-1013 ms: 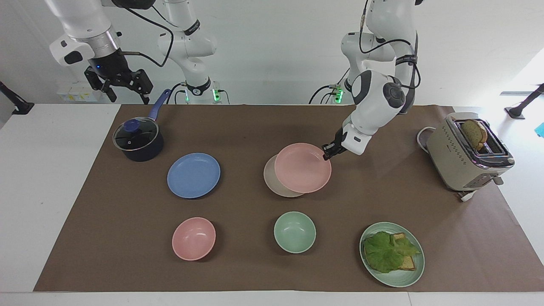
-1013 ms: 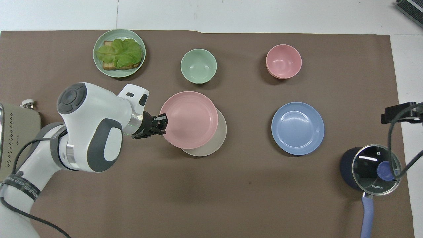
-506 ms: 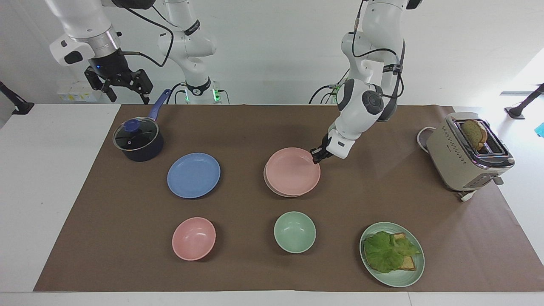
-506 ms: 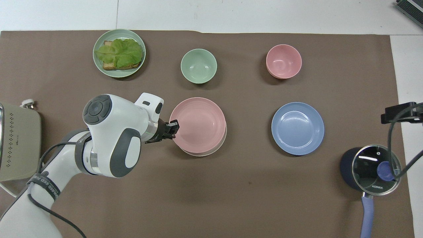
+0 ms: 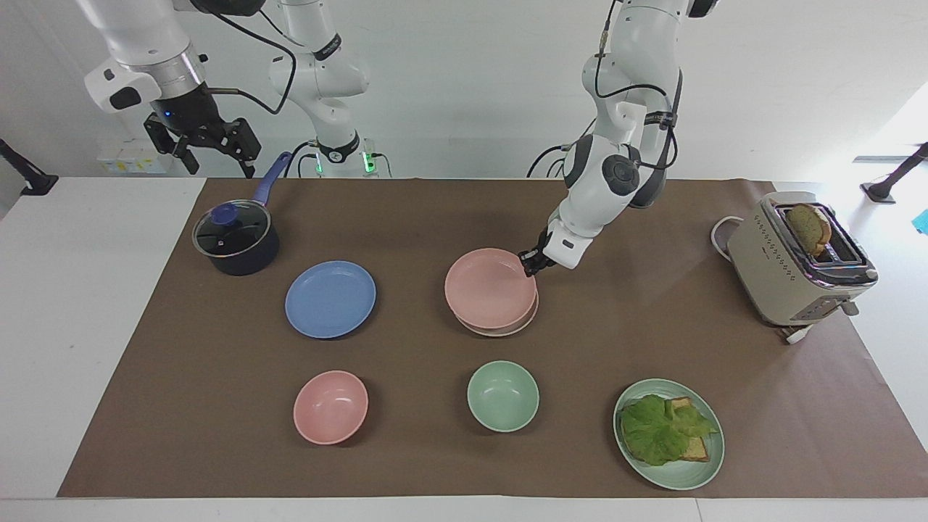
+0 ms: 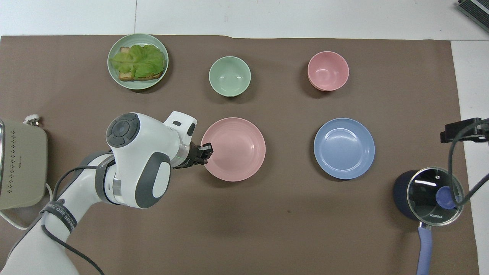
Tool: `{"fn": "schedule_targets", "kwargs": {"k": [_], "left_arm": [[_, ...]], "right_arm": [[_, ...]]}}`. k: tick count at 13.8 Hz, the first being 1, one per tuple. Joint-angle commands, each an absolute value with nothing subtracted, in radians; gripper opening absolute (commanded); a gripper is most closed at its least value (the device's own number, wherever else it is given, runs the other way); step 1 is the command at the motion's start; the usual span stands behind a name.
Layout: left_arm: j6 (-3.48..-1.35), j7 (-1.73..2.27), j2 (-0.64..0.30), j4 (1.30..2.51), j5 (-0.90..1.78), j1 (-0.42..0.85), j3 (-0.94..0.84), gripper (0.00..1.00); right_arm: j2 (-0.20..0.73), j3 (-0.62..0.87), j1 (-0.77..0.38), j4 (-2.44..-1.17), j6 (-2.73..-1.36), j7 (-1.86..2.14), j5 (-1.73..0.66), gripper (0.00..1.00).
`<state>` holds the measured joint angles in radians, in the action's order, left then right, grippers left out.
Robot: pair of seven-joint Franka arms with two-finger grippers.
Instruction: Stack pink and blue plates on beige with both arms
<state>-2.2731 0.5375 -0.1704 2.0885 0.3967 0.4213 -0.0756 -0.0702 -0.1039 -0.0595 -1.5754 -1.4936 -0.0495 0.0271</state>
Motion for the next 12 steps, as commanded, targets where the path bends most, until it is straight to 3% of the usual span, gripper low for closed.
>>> {"fn": "schedule_targets", "kwargs": {"k": [1,2,3,4,6,7,8,12], "left_arm": [[-2.301,0.535,-0.166,2.1,0.416,0.43,-0.06,0.0],[-2.301,0.525,-0.166,2.1,0.416,0.428,-0.058,0.0],[-2.299,0.522,-0.167,2.099,0.414,0.426,-0.058,0.17],[-2.299,0.522,-0.169,2.095,0.414,0.417,-0.058,0.49],[-2.295,0.52,-0.169,2.092,0.413,0.416,-0.058,0.72],[-2.29,0.522,-0.169,2.092,0.413,0.414,-0.058,0.91],[-2.28,0.526,-0.169,2.086,0.408,0.414,-0.058,1.0],[-2.136,0.526,-0.161,1.996,0.301,0.382,-0.048,1.0]], "right_arm": [[-0.083,-0.103,-0.054,-1.589,-1.489,-0.031,0.029,1.0],[-0.083,-0.103,-0.055,-1.589,-1.489,-0.031,0.029,1.0],[-0.083,-0.103,-0.054,-1.589,-1.489,-0.031,0.029,1.0],[-0.083,-0.103,-0.055,-1.589,-1.489,-0.031,0.029,1.0],[-0.083,-0.103,-0.055,-1.589,-1.489,-0.031,0.029,1.0],[-0.083,-0.103,-0.054,-1.589,-1.489,-0.031,0.029,1.0],[-0.083,-0.103,-0.054,-1.589,-1.489,-0.032,0.029,1.0],[-0.083,-0.103,-0.054,-1.589,-1.489,-0.031,0.029,1.0]]}}
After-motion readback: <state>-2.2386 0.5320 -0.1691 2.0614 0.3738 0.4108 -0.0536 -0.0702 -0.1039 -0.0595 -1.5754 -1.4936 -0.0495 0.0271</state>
